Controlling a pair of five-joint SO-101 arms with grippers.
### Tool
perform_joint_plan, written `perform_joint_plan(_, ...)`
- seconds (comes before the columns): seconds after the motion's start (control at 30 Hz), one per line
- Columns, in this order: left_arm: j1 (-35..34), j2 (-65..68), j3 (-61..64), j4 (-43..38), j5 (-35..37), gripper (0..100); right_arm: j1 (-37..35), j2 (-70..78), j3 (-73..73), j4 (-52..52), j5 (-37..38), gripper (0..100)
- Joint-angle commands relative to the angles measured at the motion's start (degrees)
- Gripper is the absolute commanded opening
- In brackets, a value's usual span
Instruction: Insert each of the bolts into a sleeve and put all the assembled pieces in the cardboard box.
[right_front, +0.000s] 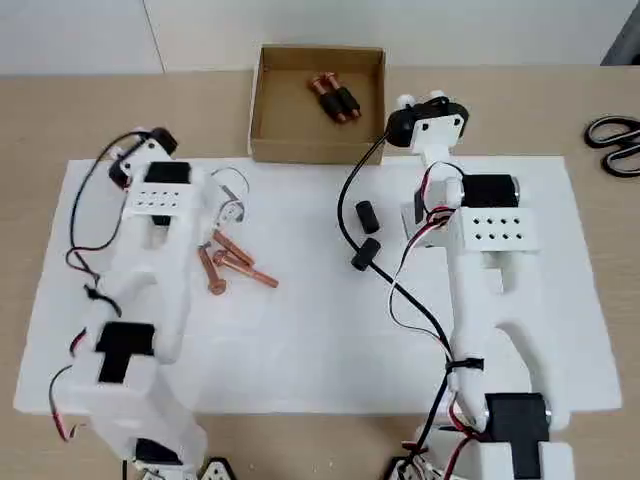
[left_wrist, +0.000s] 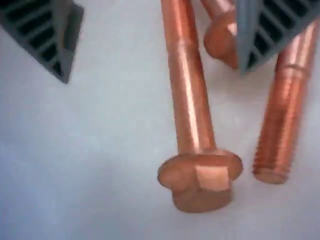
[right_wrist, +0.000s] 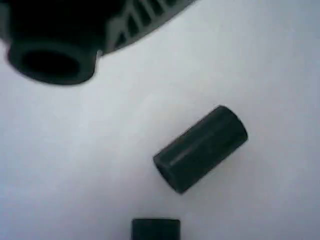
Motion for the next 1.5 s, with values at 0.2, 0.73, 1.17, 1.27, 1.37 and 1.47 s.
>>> perform_joint_plan(0.2,0.1,2.2,-2.3,-3.0,2.5,20,0.0,-2.7,2.7,-1.8,0.5,1.5)
perform_joint_plan(0.73,0.4,2.3,-2.1,-7.5,2.5,5,0.0,-2.7,2.9,-1.8,0.5,1.5)
perform_joint_plan(1.17,0.1,10.7,-2.4,-9.8,2.5,3,0.3,-2.7,2.9,-1.8,0.5,1.5)
perform_joint_plan(1.27,0.1,10.6,-2.4,-9.8,2.5,3,0.3,-2.7,2.9,-1.8,0.5,1.5)
perform_joint_plan(1.37,0.1,10.9,-2.4,-9.8,2.5,6,0.3,-2.7,2.9,-1.8,0.5,1.5)
perform_joint_plan(1.47,0.3,11.0,-2.4,-9.8,2.5,8,0.3,-2.7,2.9,-1.8,0.5,1.5)
